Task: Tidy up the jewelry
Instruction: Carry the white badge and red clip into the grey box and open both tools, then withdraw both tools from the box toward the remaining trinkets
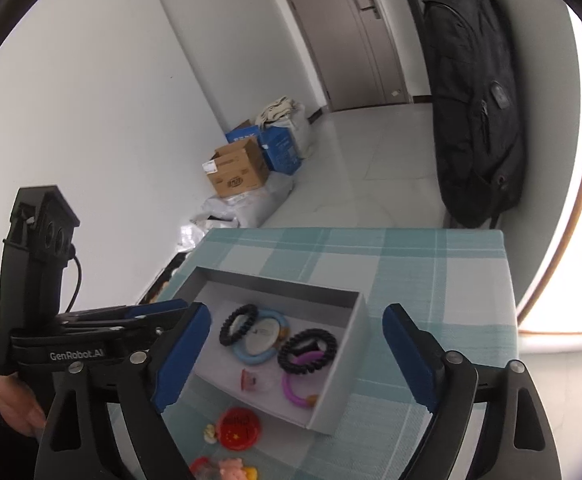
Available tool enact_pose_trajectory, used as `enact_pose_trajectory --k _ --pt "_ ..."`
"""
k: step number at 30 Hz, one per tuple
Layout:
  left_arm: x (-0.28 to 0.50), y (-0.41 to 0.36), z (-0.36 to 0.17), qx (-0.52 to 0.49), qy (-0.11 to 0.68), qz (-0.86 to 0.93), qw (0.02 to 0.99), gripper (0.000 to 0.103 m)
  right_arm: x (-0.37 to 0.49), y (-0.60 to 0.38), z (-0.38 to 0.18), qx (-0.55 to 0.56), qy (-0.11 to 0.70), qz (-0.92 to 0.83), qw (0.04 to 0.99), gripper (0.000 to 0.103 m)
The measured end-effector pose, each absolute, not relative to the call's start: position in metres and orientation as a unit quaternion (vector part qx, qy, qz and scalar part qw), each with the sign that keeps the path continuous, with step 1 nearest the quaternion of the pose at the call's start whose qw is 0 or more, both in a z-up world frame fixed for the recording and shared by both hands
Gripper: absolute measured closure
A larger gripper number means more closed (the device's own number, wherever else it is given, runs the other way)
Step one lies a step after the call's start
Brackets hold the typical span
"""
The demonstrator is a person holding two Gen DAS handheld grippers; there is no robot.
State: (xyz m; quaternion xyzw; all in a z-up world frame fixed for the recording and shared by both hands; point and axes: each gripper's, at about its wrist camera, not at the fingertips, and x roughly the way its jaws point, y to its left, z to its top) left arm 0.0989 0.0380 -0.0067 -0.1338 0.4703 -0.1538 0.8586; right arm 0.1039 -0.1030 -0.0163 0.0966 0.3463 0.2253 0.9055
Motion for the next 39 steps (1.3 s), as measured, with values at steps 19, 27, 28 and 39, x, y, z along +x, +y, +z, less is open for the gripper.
enact_pose_trajectory --k 19,27,28,39 --pt "0.045 0.031 -0.008 -0.092 0.467 -0.101 0.874 0.045 0.065 -0.107 -0.011 0.082 0.322 0.219 0.917 0.0" --pt "0.027 0.025 -0.012 -0.082 0.46 -0.09 0.88 0.041 0.046 -0.103 -0.016 0.067 0.328 0.218 0.917 0.0" --pt "0.026 0.024 -0.012 -0.079 0.456 -0.088 0.882 0.041 0.045 -0.103 -0.016 0.065 0.329 0.217 0.917 0.0" --pt "0.01 0.027 -0.026 -0.088 0.46 -0.087 0.88 0.041 0.022 -0.1 -0.028 0.046 0.348 0.201 0.915 0.0"
